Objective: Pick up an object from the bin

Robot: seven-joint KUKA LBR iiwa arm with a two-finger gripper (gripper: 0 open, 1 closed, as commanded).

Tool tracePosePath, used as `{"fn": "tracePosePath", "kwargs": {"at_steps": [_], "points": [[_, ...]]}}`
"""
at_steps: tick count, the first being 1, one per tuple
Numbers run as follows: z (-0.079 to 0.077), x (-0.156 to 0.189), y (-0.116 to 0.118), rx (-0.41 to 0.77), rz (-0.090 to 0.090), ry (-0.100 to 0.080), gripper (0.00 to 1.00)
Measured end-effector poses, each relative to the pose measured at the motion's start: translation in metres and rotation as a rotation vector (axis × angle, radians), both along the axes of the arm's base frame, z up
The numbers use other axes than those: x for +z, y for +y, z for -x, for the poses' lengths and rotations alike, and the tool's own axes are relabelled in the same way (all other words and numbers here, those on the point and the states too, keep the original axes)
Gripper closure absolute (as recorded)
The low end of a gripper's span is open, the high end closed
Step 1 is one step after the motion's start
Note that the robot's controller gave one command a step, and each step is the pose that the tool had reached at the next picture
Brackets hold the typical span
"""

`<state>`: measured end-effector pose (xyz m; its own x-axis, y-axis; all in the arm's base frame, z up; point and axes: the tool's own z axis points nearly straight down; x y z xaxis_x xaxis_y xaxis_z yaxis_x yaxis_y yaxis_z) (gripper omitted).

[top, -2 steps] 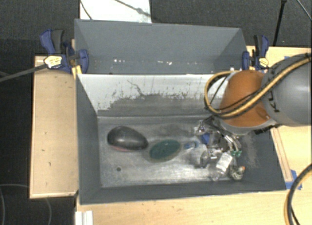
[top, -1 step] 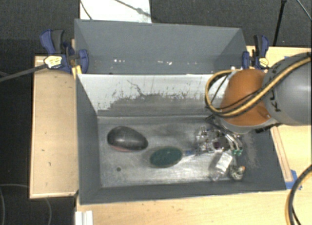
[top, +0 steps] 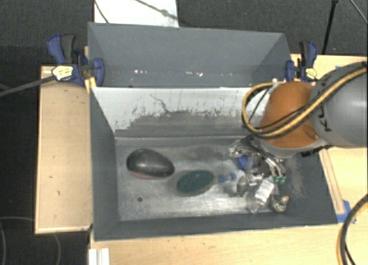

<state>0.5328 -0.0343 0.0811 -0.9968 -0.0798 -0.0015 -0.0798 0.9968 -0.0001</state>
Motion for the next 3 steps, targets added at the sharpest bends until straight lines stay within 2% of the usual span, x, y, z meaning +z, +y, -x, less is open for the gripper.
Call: {"fn": "tracePosePath", "kwargs": {"at_steps": [1,2,3], "points": [[0.0,0.0,-0.0001,0.002,0.0,0.0,1.0],[0.0,0.0,-0.0001,0.004,0.0,0.0,0.0],[0.0,0.0,-0.0001,0.006,0.0,0.0,1.0]]}}
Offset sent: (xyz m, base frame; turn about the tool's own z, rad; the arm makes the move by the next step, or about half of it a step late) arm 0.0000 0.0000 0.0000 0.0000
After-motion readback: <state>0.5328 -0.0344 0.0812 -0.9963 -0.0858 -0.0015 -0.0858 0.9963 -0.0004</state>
